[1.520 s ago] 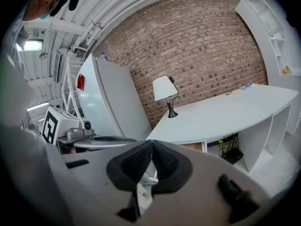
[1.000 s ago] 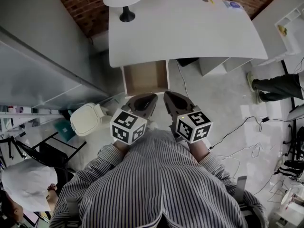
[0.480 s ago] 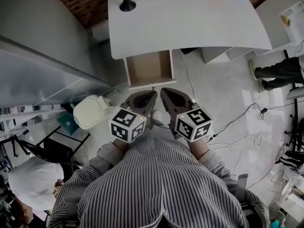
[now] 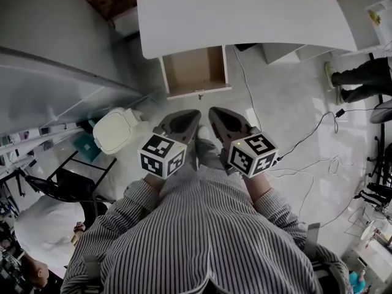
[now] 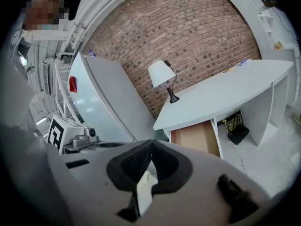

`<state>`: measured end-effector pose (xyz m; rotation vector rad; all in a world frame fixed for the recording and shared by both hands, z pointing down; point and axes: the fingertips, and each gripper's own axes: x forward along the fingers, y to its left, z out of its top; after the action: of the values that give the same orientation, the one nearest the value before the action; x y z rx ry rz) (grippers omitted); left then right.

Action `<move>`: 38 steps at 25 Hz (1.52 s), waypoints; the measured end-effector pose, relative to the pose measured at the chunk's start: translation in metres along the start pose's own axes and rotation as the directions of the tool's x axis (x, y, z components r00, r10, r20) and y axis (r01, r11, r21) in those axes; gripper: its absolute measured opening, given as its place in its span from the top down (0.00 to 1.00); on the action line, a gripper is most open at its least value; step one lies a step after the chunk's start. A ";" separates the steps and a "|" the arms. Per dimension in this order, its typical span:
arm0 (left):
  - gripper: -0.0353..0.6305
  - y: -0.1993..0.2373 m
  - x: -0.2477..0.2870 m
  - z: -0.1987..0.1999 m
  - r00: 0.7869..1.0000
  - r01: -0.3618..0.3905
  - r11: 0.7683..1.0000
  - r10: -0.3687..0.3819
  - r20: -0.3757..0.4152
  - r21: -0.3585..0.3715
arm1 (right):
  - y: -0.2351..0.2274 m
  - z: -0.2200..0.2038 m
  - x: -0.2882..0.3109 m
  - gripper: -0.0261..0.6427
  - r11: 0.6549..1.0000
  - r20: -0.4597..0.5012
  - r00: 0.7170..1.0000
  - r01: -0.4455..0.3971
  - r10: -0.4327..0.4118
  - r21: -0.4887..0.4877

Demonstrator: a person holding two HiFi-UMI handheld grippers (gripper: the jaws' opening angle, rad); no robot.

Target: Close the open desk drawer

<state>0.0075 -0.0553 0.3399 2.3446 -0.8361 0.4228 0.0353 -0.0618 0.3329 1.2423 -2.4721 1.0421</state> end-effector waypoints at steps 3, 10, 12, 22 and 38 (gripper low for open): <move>0.93 0.005 0.002 -0.009 1.000 0.015 1.000 -0.015 -0.007 -0.007 | -0.001 -0.012 0.008 0.94 1.000 -0.019 1.000 0.011 -0.011 -0.017; 0.93 0.003 0.026 -0.030 0.995 0.099 0.995 -0.099 -0.019 -0.016 | -0.022 -0.031 0.015 0.94 0.999 -0.038 0.999 0.001 0.001 0.044; 0.93 0.010 0.032 -0.036 0.995 0.096 0.995 -0.096 -0.023 -0.028 | -0.032 -0.036 0.019 0.94 1.000 -0.048 0.999 0.022 -0.022 -0.009; 0.93 0.057 0.057 -0.077 0.998 -0.004 0.994 -0.002 -0.058 -0.108 | -0.077 -0.059 0.047 0.94 0.999 -0.086 0.995 0.041 -0.043 -0.021; 0.93 0.105 0.102 -0.139 0.991 -0.076 0.981 0.054 -0.126 -0.176 | -0.117 -0.121 0.097 0.94 0.997 -0.106 0.991 0.077 -0.078 -0.015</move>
<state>0.0026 -0.0786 0.5404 2.1078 -0.8582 0.4904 0.0461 -0.0907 0.5247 1.2349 -2.3285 1.0451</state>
